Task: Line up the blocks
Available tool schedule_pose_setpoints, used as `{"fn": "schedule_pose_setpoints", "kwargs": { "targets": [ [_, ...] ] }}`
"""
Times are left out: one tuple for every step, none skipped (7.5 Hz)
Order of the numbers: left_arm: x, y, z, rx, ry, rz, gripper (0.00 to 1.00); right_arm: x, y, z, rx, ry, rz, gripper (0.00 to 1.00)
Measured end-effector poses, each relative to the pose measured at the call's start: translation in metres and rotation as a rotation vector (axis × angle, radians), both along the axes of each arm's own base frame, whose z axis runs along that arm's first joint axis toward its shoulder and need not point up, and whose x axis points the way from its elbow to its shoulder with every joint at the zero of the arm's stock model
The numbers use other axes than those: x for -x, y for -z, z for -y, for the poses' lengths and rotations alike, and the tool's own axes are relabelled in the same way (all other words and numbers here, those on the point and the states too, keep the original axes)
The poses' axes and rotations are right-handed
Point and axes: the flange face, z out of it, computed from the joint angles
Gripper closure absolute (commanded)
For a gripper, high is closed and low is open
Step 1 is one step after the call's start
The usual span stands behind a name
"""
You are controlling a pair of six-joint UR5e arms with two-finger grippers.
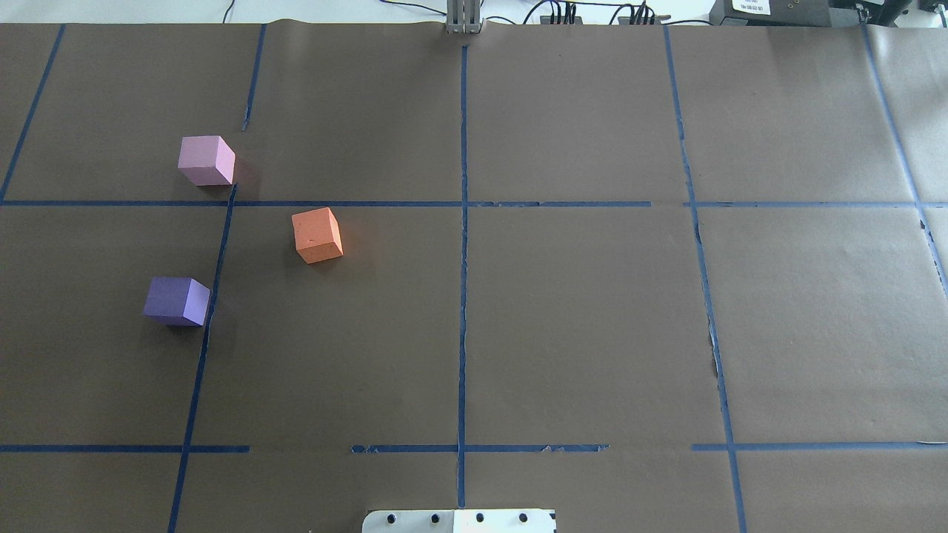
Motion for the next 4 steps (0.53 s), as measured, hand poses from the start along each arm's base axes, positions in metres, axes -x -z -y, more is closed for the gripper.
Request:
{"fn": "schedule_pose_setpoints", "kwargs": {
  "targets": [
    [-0.045,0.037,0.001,0.023,0.000,-0.043,0.00,0.000,0.000,0.000,0.000,0.000,0.000,0.00],
    [-0.091,0.075,0.003,0.047,-0.001,-0.082,0.00,0.000,0.000,0.000,0.001,0.000,0.000,0.00],
    [-0.140,0.104,0.002,0.064,-0.018,-0.101,0.00,0.000,0.000,0.000,0.000,0.000,0.000,0.00],
    [-0.192,0.123,-0.002,0.080,-0.032,-0.096,0.00,0.000,0.000,0.000,0.000,0.000,0.000,0.00]
  ]
}}
